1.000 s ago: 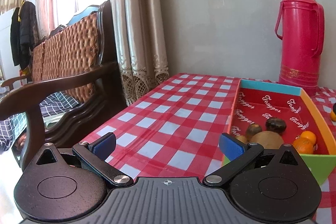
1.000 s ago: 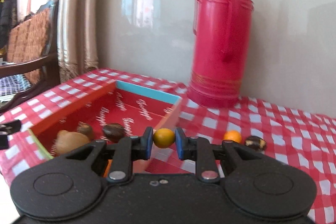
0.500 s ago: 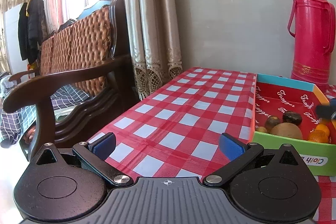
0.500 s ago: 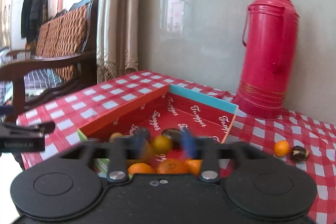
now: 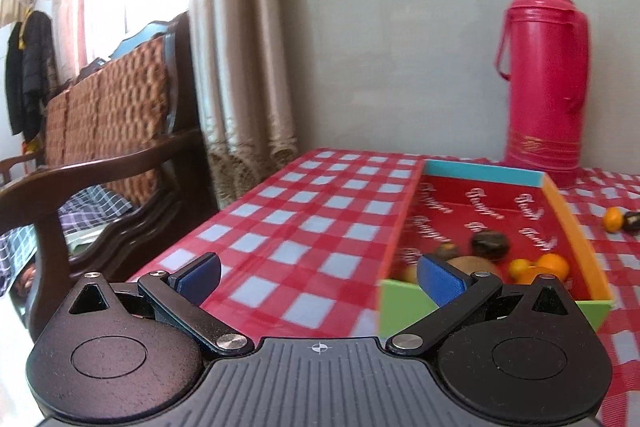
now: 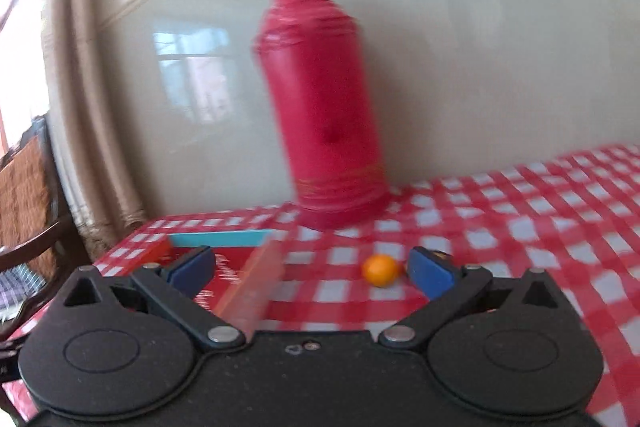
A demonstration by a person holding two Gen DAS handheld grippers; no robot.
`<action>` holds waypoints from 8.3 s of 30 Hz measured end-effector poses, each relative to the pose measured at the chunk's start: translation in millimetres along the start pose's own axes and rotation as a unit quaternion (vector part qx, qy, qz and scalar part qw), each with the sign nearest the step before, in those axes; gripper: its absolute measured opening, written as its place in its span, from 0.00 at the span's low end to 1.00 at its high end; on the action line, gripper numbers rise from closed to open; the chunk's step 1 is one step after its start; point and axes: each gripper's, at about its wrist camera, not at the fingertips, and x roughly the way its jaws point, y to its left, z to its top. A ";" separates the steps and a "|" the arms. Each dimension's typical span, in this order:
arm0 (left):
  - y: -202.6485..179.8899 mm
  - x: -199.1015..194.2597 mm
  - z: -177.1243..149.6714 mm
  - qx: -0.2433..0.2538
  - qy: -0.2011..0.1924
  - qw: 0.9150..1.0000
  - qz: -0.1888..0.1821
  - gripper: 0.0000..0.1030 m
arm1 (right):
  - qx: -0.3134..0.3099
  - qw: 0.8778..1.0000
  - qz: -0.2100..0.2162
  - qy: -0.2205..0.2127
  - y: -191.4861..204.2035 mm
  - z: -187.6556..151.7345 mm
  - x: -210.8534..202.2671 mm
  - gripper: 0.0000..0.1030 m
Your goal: Organize fruits
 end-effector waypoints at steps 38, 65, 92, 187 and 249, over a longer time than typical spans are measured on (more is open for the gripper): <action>-282.4 25.2 30.9 0.072 0.017 0.976 -0.206 1.00 | 0.039 0.987 -0.159 -0.007 -162.2 9.9 -9.0 0.94; -323.5 100.6 32.8 0.071 0.098 0.968 -0.220 0.32 | 0.058 0.985 -0.158 0.030 -177.2 19.4 35.8 0.94; -200.0 6.1 34.1 0.047 0.028 0.989 -0.137 0.32 | 0.038 0.991 -0.118 0.041 -149.5 8.9 11.7 0.94; -2.6 -30.1 -21.9 -0.043 0.016 0.999 -0.012 1.00 | -0.130 0.986 0.075 0.076 77.1 -11.5 1.2 0.34; -60.1 -187.3 -51.3 0.003 -0.089 0.989 -0.118 1.00 | -0.132 0.989 -0.030 -0.052 -0.4 -61.6 -188.2 0.94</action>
